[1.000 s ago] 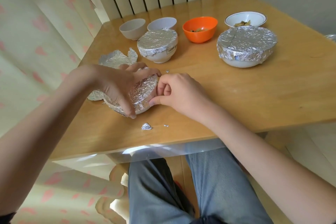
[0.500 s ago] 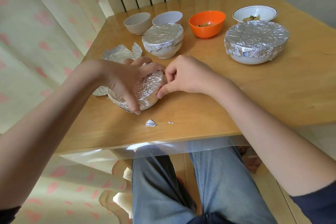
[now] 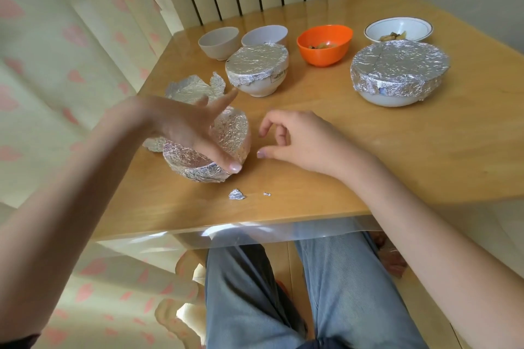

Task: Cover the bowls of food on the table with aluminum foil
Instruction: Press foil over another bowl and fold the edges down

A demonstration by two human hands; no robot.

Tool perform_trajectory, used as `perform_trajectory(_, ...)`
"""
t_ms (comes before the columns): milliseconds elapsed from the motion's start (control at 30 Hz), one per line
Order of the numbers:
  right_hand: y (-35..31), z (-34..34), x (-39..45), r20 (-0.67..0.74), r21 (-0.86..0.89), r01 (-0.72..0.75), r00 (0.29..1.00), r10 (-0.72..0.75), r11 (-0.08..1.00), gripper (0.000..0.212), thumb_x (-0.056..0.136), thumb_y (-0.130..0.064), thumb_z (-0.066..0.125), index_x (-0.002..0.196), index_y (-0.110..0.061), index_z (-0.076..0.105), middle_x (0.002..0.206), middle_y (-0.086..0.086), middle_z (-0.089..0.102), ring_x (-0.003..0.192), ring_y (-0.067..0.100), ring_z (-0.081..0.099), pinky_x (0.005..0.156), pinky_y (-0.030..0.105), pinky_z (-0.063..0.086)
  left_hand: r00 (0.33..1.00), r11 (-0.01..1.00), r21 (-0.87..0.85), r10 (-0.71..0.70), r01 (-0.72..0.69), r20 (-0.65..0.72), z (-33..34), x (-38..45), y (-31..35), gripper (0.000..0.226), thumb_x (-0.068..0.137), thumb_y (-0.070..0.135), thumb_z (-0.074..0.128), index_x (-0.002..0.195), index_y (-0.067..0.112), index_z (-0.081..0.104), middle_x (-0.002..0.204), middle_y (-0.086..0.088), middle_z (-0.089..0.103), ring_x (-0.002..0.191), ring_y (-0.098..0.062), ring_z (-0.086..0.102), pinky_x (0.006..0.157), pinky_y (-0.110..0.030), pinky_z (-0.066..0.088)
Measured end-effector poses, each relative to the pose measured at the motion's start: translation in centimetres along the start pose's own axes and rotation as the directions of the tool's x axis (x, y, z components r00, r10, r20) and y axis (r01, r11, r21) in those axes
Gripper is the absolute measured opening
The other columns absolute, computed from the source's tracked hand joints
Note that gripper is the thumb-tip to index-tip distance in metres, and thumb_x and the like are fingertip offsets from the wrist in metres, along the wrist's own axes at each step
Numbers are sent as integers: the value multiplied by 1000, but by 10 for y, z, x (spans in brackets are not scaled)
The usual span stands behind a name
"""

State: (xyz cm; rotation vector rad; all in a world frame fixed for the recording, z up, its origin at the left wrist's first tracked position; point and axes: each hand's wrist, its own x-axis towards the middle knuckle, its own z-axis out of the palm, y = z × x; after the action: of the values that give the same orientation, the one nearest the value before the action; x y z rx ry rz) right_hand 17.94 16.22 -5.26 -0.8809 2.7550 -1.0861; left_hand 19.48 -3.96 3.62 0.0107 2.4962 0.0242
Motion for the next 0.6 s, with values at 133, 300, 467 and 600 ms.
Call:
perform_trajectory(133,-24,9,-15,8,-152,-2,1000,3,988,56,65,-72,66,96,-30,47,74,-13,51,71,7,50,58,29,36,995,985,145,97,-96,1,-6,-5,-4,151,26,75,83,118,73,-37,151,16,-37,141,-18,-31,117,-54,-2)
perform_trajectory(300,-37,26,-12,-133,-210,-31,991,3,977,61,67,-72,65,97,-23,43,100,-7,61,94,19,59,67,31,35,979,953,240,199,-185,-35,14,12,3,138,49,53,90,130,71,-21,154,24,-21,147,-16,-19,117,-58,17)
perform_trajectory(467,-32,21,-8,-138,-121,-25,990,8,992,49,65,-65,72,86,-25,54,74,-11,55,78,13,57,57,27,34,974,949,247,220,-199,-60,13,15,-1,122,49,53,86,117,76,-14,149,25,-6,144,-12,-6,113,-54,26)
perform_trajectory(600,-28,15,-1,-105,-62,-26,994,20,998,41,63,-58,77,77,-26,56,63,-13,54,71,9,53,58,25,36,971,949,237,229,-208,-65,14,14,1,118,48,54,85,110,79,-12,151,24,-7,144,-11,-8,115,-53,23)
